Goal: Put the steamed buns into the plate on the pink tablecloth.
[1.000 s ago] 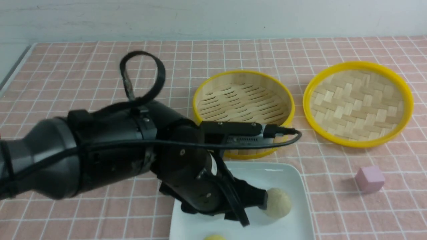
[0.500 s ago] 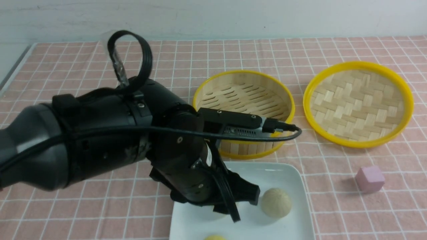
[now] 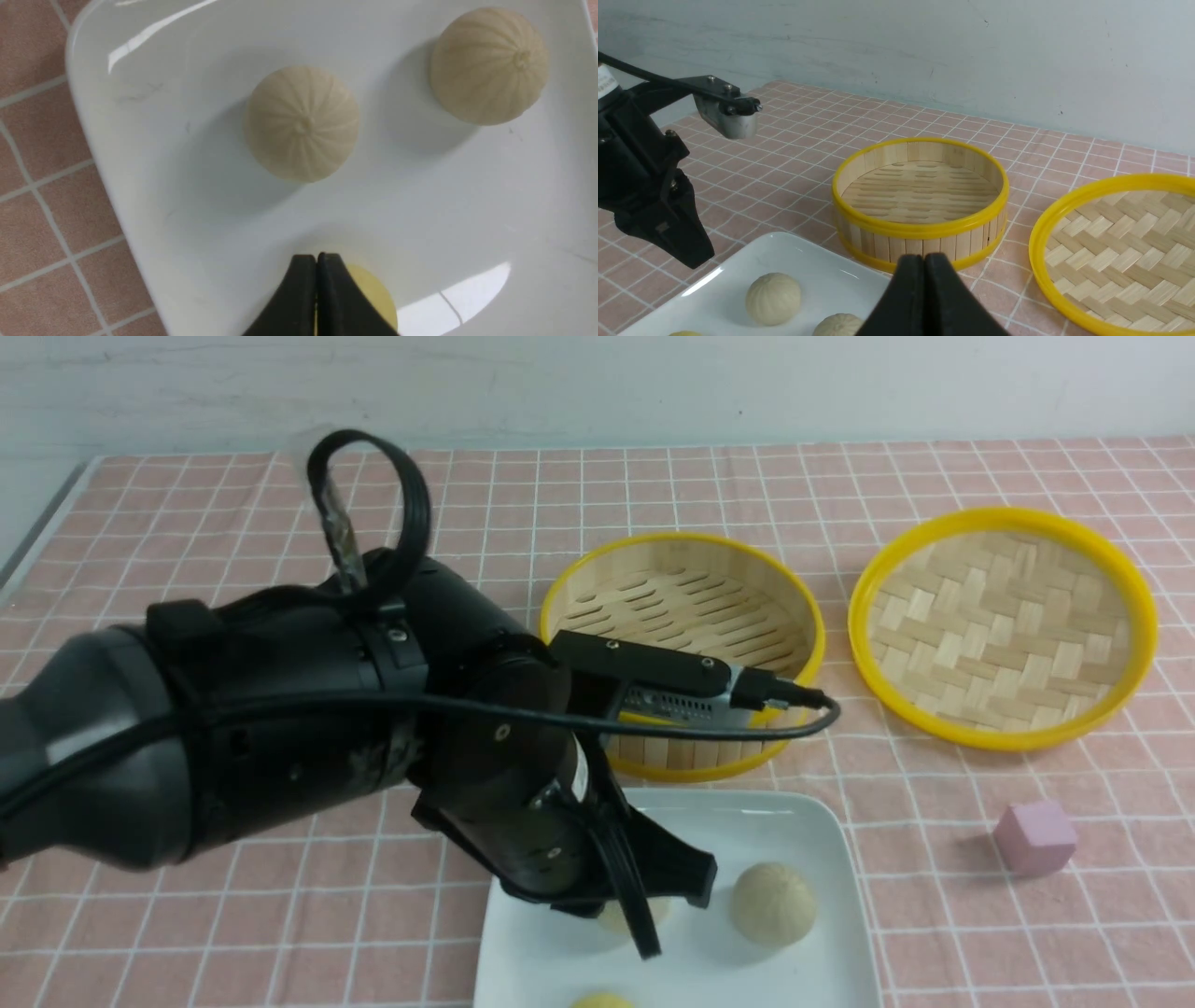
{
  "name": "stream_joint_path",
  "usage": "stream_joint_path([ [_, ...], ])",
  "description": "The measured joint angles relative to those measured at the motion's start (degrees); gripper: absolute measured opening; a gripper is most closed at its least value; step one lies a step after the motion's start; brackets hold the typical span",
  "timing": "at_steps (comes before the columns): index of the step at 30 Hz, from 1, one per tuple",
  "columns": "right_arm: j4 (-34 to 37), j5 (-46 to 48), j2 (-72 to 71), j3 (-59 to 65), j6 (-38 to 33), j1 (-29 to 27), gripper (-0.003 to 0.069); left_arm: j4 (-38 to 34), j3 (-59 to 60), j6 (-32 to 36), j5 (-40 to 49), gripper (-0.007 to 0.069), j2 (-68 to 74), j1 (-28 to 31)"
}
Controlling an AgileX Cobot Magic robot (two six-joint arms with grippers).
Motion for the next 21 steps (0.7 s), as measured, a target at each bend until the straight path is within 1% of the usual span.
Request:
stream_joint_path([
  [10, 0.14, -0.36, -0.38, 0.58, 0.0, 0.0, -0.0005, 0.14, -0.11, 0.0, 0.19, 0.0001, 0.0, 0.0],
  [13, 0.19, -1.91, -2.53, 2.94, 0.0, -1.22, -0.0001, 0.18, -0.11, 0.0, 0.19, 0.0001, 0.0, 0.0],
  [15, 0.24, -3.65, -4.59, 7.46, 0.0, -5.61, 0.0, 0.25, -0.11, 0.0, 0.14, 0.0005, 0.0, 0.0],
  [16, 0.17, -3.89, -4.88, 8.26, 0.0, -6.84, 0.0001, 0.31, -0.11, 0.0, 0.08, 0.0005, 0.0, 0.0],
  [19, -0.29, -4.22, -7.59, 14.78, -0.07, -13.0, 0.0001, 1.68, -0.11, 0.05, 0.08, 0.0006, -0.05, 0.0],
  [20, -0.57, -3.96, -8.41, 16.67, -0.07, -14.61, 0.0001, 2.26, -0.16, 0.05, 0.02, 0.0006, -0.11, 0.0],
  [21, -0.73, -3.88, -8.71, 17.38, -0.07, -14.92, 0.0001, 2.35, -0.14, 0.05, 0.02, 0.0006, -0.17, 0.0],
])
